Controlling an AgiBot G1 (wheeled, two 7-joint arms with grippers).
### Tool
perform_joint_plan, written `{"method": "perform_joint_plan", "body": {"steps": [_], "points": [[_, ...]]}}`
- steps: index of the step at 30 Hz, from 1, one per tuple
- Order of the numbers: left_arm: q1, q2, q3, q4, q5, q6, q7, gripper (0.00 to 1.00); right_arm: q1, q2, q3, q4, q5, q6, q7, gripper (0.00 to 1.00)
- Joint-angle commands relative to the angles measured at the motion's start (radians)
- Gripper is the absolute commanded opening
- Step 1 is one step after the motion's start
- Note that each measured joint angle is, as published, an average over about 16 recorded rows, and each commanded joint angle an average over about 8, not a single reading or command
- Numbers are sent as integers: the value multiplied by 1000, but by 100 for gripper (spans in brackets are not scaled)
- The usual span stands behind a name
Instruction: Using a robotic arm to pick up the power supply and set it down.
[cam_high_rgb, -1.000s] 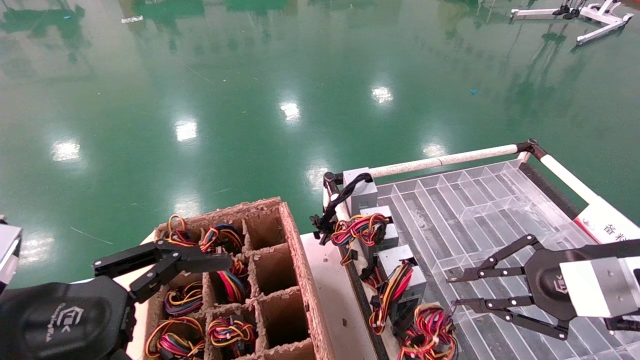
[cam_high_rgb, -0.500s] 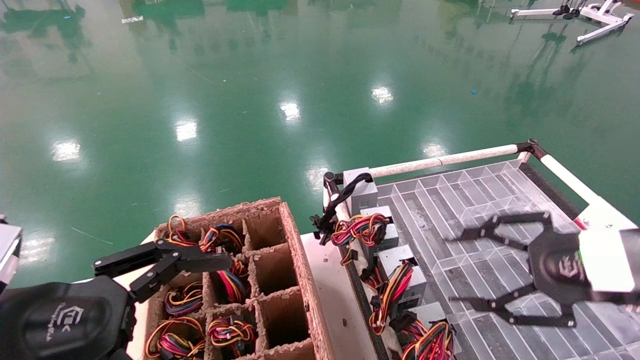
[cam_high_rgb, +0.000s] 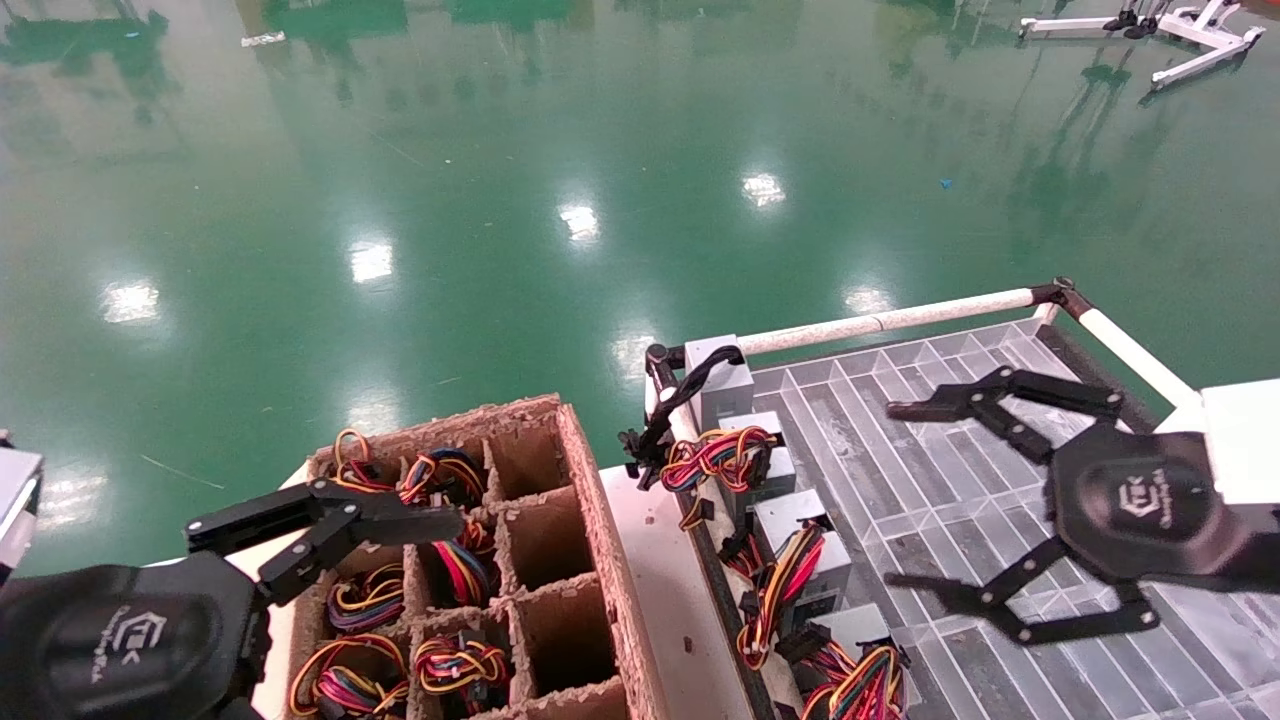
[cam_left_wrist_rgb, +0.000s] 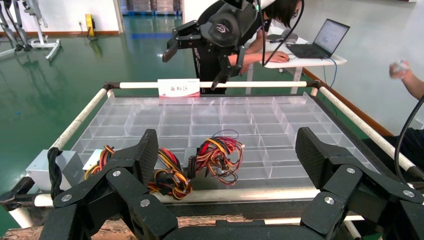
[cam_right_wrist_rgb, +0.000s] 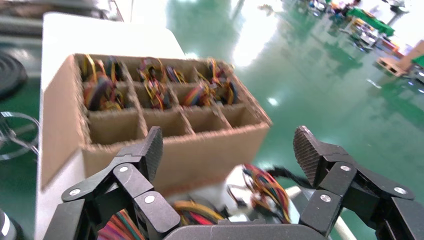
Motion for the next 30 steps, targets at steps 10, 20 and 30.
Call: {"method": "perform_joint_plan", "body": {"steps": [10, 20, 30], "points": [[0, 0, 1, 0, 0, 0, 0, 100, -159, -10, 267, 128, -102, 16, 165, 100], [0, 0, 1, 0, -1, 0, 1, 100, -307, -21, 517, 248, -201, 32, 320, 100], [-1, 0, 2, 0, -1, 0, 1, 100, -432, -30, 729, 350, -284, 45, 451, 100]]}}
